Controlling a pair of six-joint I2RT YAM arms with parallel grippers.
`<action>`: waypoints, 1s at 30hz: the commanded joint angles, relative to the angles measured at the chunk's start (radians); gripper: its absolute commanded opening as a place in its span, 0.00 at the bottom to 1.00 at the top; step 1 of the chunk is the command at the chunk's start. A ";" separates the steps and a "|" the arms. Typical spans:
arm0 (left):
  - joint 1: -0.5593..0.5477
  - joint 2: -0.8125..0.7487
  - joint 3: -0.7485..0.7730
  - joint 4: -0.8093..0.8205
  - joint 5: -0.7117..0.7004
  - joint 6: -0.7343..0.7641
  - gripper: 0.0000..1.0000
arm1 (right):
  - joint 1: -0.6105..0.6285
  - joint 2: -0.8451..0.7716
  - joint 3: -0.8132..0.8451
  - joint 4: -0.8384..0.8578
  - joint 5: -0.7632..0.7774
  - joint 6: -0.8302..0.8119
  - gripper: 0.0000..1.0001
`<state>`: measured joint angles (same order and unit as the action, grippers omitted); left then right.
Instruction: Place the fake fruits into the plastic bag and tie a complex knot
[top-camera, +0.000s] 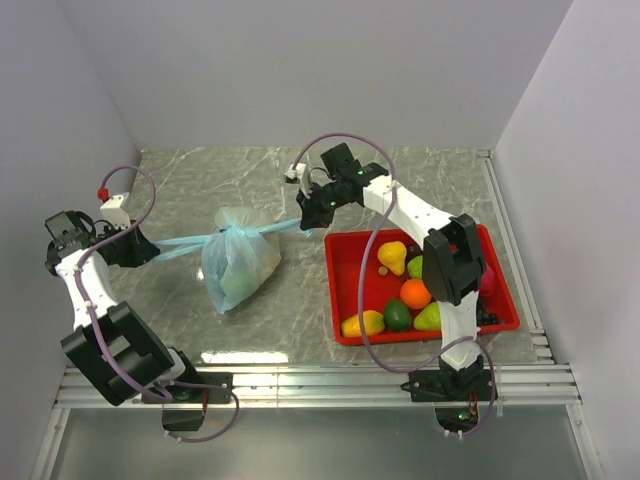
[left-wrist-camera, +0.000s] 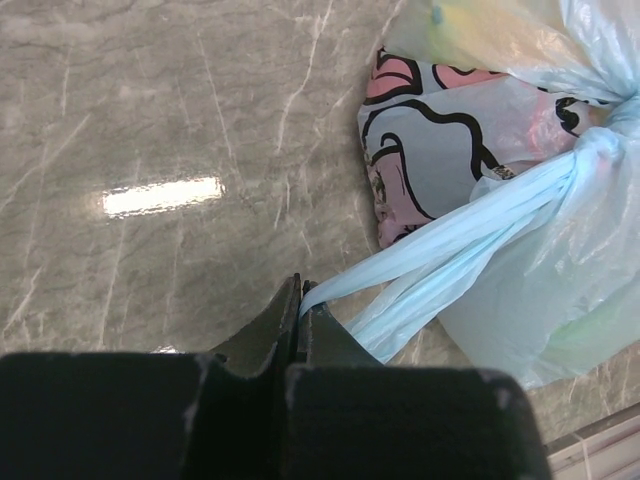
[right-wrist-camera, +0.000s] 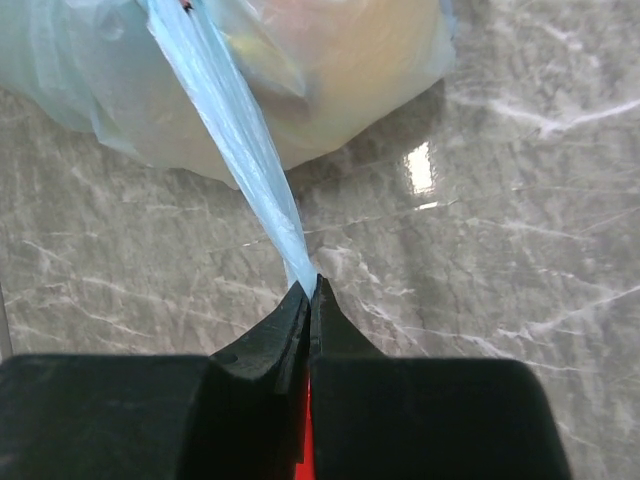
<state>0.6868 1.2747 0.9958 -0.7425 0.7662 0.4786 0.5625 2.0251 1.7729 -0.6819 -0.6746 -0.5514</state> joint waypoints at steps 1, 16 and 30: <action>0.105 0.014 0.021 0.200 -0.217 0.063 0.00 | -0.110 0.030 -0.021 -0.139 0.264 -0.007 0.00; -0.084 0.057 0.196 0.029 -0.032 -0.006 0.56 | -0.110 0.017 0.158 -0.219 0.084 0.041 0.61; -0.364 0.247 0.707 0.028 -0.252 -0.356 0.99 | -0.321 -0.135 0.275 -0.070 0.035 0.427 0.92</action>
<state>0.4019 1.4792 1.6245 -0.7242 0.6308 0.2367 0.3054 1.9633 2.0090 -0.8120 -0.6651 -0.2695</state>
